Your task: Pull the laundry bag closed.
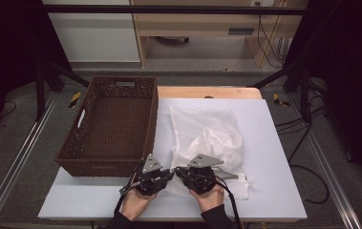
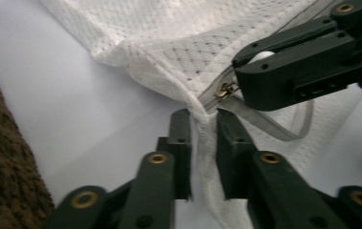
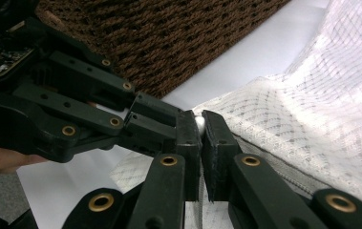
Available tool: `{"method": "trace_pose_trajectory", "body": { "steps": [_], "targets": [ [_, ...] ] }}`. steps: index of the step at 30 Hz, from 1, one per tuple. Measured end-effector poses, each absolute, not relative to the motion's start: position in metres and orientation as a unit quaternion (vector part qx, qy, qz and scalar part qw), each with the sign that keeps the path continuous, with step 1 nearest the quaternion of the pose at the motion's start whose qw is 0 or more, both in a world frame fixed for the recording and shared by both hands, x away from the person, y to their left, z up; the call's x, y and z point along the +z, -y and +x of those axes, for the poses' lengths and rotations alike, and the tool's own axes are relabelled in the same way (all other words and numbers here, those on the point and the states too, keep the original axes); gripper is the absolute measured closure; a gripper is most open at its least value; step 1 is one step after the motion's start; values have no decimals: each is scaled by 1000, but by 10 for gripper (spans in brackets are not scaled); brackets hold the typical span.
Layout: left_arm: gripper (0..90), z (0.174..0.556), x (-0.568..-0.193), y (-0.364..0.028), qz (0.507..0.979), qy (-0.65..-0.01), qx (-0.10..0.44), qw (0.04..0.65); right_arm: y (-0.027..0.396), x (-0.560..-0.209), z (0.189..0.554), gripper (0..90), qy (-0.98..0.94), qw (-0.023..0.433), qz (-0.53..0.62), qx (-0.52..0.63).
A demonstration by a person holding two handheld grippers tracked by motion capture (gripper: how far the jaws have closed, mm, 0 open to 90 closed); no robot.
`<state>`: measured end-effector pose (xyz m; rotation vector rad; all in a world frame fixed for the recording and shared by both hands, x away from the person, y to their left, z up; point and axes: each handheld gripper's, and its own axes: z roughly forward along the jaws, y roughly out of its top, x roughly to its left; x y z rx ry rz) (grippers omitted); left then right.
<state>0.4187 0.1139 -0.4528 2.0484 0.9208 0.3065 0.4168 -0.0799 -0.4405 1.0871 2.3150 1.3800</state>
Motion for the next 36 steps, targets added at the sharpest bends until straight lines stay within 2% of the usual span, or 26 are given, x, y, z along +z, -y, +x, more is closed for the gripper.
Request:
{"method": "trace_pose_trajectory", "body": {
  "steps": [3, 8, 23, 36],
  "targets": [
    [847, 416, -452, -114, 816, -368, 127, 427, 81, -440, 417, 863, -790, 120, 370, 474],
    [868, 411, -451, -112, 816, -371, 148, 418, 82, -443, 416, 864, -786, 122, 378, 474],
    [870, 405, -449, -112, 816, -369, 170, 410, 108, -440, 417, 864, -785, 141, 399, 452],
    [867, 403, -454, -111, 818, -375, 171, 402, 147, -438, 407, 864, -773, 131, 415, 461]
  ]
}}
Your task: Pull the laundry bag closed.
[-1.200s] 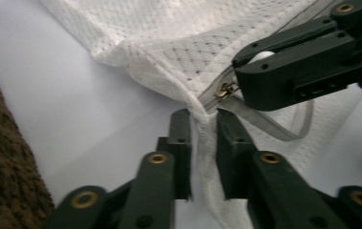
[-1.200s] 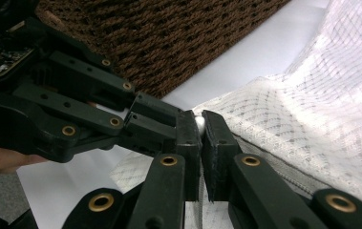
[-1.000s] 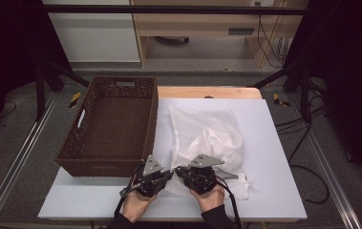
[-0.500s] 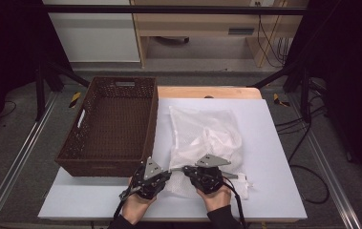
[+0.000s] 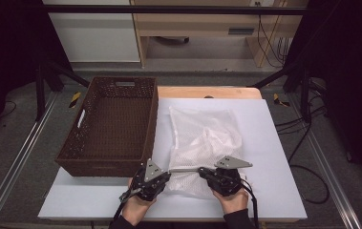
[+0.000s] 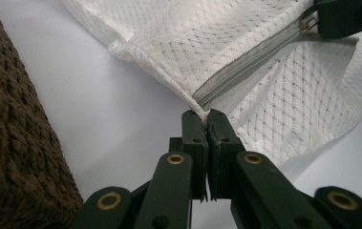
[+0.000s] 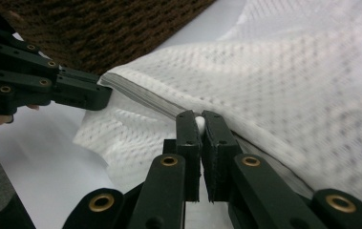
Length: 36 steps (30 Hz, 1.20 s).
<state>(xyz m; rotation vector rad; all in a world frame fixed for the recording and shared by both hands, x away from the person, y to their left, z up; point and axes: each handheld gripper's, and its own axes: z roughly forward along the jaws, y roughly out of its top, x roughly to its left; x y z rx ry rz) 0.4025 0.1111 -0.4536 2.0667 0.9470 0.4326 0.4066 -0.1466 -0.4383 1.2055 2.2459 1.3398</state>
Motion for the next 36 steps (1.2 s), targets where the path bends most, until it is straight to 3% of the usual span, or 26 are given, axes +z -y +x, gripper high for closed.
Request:
{"method": "trace_pose_trajectory", "body": {
  "steps": [36],
  "targets": [
    [866, 400, -468, -118, 821, -385, 167, 387, 248, -457, 405, 863, -731, 150, 518, 417]
  ]
}}
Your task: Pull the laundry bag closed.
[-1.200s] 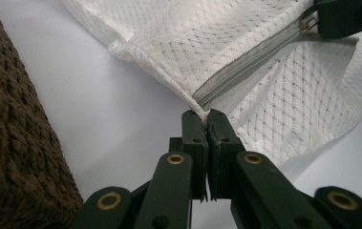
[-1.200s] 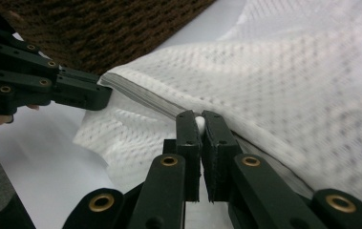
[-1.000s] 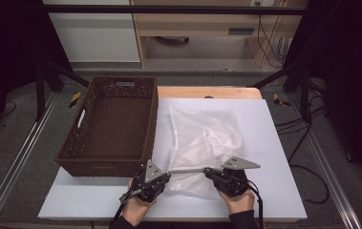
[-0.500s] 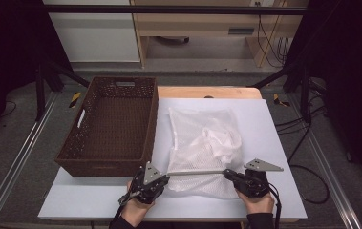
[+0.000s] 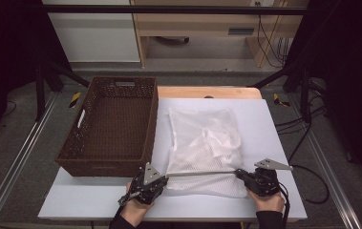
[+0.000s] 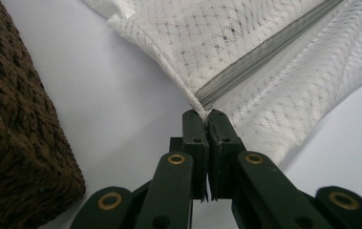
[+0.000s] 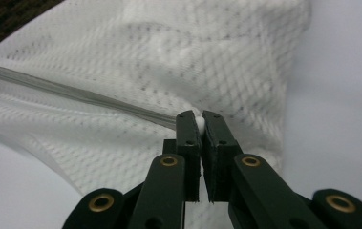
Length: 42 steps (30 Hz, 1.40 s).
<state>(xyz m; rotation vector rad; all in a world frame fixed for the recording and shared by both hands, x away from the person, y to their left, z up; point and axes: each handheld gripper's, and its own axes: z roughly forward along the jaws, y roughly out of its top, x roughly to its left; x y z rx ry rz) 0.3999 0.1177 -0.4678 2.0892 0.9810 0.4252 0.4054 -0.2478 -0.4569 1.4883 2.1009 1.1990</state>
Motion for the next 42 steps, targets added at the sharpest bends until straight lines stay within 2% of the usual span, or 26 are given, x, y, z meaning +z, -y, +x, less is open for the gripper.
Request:
{"method": "trace_pose_trajectory", "body": {
  "steps": [11, 20, 22, 25, 27, 31, 36, 37, 39, 40, 41, 42],
  "targets": [
    [866, 401, -472, -118, 826, -387, 163, 377, 268, -465, 410, 863, -726, 157, 549, 382],
    [851, 400, -474, -118, 822, -391, 160, 381, 268, -463, 411, 855, -726, 160, 547, 384],
    [843, 400, -474, -118, 821, -391, 160, 384, 270, -463, 411, 810, -723, 166, 547, 388],
    [822, 401, -475, -118, 823, -389, 158, 383, 272, -465, 413, 682, -717, 197, 549, 380],
    [777, 402, -476, -118, 822, -393, 159, 381, 274, -468, 414, 650, -715, 218, 552, 370],
    [710, 404, -477, -121, 819, -398, 151, 386, 278, -471, 412, 563, -709, 216, 558, 373],
    [786, 405, -480, -119, 821, -396, 147, 385, 270, -482, 414, 513, -734, 193, 547, 354],
    [807, 405, -480, -118, 822, -396, 147, 381, 268, -482, 413, 513, -733, 198, 545, 355],
    [838, 405, -481, -118, 822, -397, 147, 380, 268, -482, 413, 578, -736, 200, 543, 352],
    [846, 405, -481, -117, 822, -398, 147, 380, 267, -482, 412, 662, -734, 196, 544, 356],
    [849, 405, -481, -117, 823, -396, 149, 378, 267, -482, 412, 682, -735, 190, 543, 360],
    [851, 405, -481, -117, 823, -396, 149, 378, 266, -482, 411, 784, -737, 193, 543, 353]
  ]
}}
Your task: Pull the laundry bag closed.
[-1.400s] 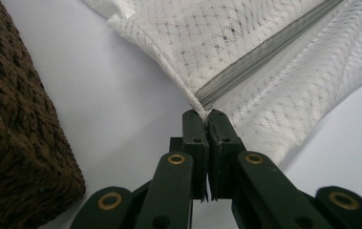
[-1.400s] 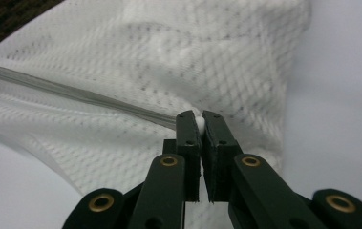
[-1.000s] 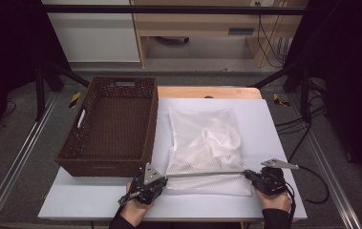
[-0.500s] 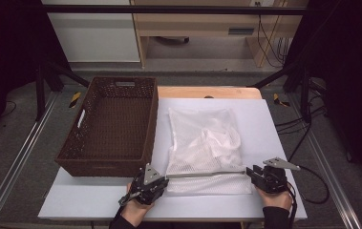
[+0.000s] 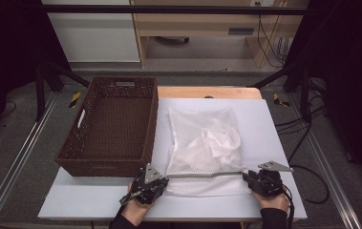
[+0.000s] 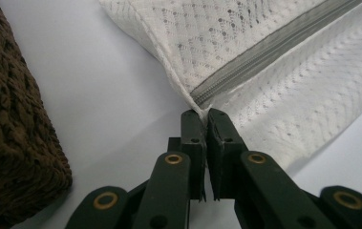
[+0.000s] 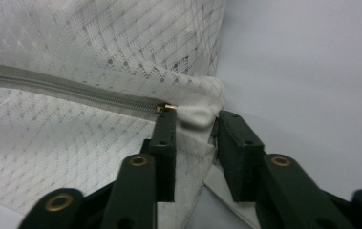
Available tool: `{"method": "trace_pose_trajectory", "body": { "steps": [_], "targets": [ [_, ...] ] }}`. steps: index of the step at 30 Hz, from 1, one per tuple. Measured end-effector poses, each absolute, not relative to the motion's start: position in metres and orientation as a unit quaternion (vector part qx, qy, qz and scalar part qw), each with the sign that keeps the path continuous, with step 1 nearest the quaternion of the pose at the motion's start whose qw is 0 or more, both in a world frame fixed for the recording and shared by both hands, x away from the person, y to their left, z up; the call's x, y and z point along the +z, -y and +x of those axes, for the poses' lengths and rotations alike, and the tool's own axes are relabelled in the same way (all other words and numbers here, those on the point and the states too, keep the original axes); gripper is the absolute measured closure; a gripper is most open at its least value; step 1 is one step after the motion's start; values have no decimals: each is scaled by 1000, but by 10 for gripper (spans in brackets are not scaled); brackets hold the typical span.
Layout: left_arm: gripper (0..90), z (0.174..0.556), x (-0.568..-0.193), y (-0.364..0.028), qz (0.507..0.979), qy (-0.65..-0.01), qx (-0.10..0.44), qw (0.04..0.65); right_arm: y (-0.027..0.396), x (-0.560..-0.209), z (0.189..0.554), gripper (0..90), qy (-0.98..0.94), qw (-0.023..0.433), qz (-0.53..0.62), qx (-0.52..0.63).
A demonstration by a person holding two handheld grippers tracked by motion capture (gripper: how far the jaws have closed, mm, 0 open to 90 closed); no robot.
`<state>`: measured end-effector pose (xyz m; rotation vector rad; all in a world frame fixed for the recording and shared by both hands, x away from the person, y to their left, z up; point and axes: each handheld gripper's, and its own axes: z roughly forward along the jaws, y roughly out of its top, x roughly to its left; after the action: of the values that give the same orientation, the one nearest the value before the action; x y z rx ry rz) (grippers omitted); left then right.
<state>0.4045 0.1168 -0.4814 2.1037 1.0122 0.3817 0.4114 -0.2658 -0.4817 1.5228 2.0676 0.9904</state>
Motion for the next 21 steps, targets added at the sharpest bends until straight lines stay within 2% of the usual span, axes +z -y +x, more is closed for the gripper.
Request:
{"method": "trace_pose_trajectory", "body": {
  "steps": [1, 3, 11, 13, 16, 21],
  "targets": [
    [853, 404, -481, -117, 823, -396, 150, 377, 265, -480, 411, 835, -741, 194, 543, 344],
    [854, 403, -481, -116, 824, -396, 150, 378, 266, -479, 412, 866, -741, 187, 548, 342],
    [843, 401, -481, -115, 823, -391, 151, 384, 273, -476, 417, 862, -730, 196, 557, 345],
    [797, 403, -480, -119, 818, -393, 145, 394, 272, -478, 416, 810, -733, 200, 551, 346],
    [632, 403, -474, -125, 812, -389, 149, 409, 273, -475, 413, 634, -725, 213, 543, 368],
    [421, 398, -466, -136, 813, -366, 155, 425, 278, -466, 412, 453, -707, 225, 532, 409]
  ]
}}
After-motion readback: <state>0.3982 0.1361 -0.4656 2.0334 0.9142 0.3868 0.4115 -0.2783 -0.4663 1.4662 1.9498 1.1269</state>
